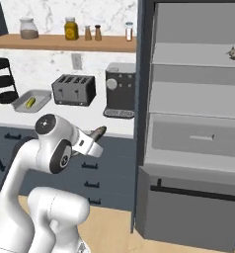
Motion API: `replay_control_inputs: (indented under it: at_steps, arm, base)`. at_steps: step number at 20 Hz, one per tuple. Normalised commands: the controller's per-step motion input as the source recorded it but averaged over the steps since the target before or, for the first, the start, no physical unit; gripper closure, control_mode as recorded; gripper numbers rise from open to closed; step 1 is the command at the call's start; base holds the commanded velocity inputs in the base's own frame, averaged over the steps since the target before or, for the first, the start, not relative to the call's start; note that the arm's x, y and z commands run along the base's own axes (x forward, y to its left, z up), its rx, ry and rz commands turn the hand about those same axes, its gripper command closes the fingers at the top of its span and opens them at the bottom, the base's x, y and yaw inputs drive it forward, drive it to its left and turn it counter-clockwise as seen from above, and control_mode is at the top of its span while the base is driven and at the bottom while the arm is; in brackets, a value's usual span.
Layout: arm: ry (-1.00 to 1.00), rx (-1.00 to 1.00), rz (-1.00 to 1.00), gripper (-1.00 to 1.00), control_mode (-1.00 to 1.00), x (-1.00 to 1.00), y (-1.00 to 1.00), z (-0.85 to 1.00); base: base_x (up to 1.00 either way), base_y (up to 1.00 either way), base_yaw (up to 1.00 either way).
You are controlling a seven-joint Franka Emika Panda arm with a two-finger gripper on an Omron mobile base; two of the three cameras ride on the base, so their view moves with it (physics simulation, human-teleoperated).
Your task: Place one cucumber and one fish in each tupperware on the nearby counter, to pack two identical lunches.
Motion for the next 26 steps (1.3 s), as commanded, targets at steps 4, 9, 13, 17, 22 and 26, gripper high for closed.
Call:
replay_control_inputs:
  at_steps: [4, 9, 13, 17, 22, 26]
  arm:
    - [0.00, 0.00, 0.00, 1.00, 1.00, 0.00, 0.00, 0.00]
    - [0.00, 0.00, 0.00, 1.00, 1.00, 0.00, 0.00, 0.00]
    - [0.00, 0.00, 0.00, 1.00, 1.00, 0.00, 0.00, 0.00]
    - [0.00, 0.00, 0.00, 1.00, 1.00, 0.00, 0.00, 0.00]
    - [0.00, 0.00, 0.00, 1.00, 1.00, 0.00, 0.00, 0.00]
    - [0.00, 0.00, 0.00, 1.00, 1.00, 0.00, 0.00, 0.00]
  base:
    - [0.00, 1.00, 0.10]
    - [0.05, 1.00, 0.05]
    - [0.24, 1.00, 0.02]
    - [0.47, 1.00, 0.00]
    - [0.72, 1.00, 0.00]
    - [0.84, 1.00, 0.00]
